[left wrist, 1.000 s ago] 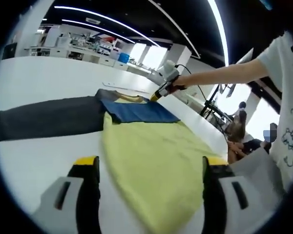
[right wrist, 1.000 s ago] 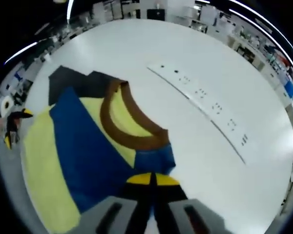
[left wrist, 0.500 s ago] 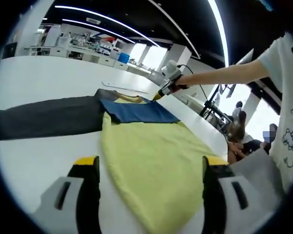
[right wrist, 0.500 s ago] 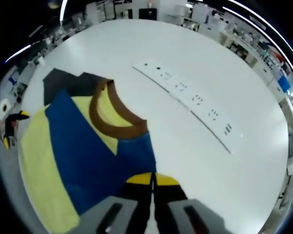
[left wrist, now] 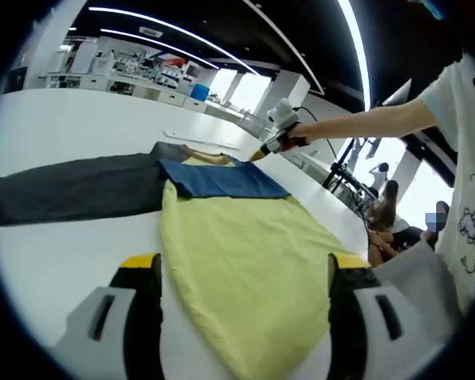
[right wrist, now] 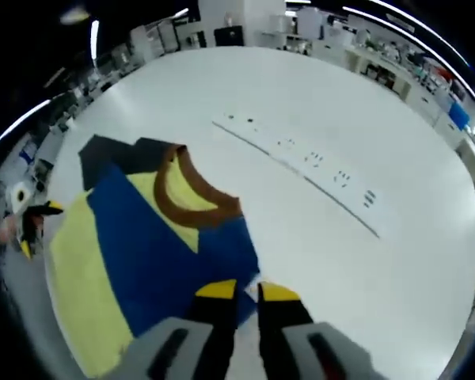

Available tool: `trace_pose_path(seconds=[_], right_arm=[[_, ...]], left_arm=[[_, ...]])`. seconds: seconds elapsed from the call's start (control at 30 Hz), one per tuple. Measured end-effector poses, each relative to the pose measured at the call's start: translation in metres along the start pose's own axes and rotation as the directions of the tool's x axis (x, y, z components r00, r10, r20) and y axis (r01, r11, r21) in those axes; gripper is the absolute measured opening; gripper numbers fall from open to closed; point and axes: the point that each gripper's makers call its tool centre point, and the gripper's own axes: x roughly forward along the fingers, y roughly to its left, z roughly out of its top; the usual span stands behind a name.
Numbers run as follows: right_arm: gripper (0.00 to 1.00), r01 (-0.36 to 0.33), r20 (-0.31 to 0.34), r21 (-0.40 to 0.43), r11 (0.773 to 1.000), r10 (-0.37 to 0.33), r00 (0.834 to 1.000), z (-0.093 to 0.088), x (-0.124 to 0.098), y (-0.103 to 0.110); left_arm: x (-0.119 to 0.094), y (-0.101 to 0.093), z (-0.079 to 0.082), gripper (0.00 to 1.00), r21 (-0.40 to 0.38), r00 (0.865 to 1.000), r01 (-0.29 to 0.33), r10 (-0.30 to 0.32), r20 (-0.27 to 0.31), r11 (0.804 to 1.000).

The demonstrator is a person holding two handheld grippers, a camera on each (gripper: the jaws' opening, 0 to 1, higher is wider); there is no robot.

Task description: Fold the garment on the visible template until the final outline fits inside the template.

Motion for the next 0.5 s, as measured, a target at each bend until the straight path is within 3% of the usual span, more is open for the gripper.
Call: trace_pose_path(seconds=[0.17, 0.27, 0.5], right_arm=[[0.08, -0.017, -0.014, -0.007, 1.000, 0.017, 1.000, 0.002, 0.009, -0.001], [0.01, 0.016, -0.071, -0.049, 0.999, -0.020, 0.997, -0.007, 0.014, -0.007], [0.00, 0.047, -0.075, 0.005, 0.999, -0.046, 0.996, -0.009, 0.010, -0.013]], left_arm=[[0.001, -0.001, 0.001, 0.84, 0.002, 1.000, 0.001, -0.001, -0.001, 1.000], [-0.001, 0.001, 0.000, 0.83, 0.001, 1.000, -0.003, 0.003, -0.004, 1.000], [0.001, 0.003, 0.003, 0.81, 0.006, 1.000, -0.009, 0.009, -0.007, 1.000]])
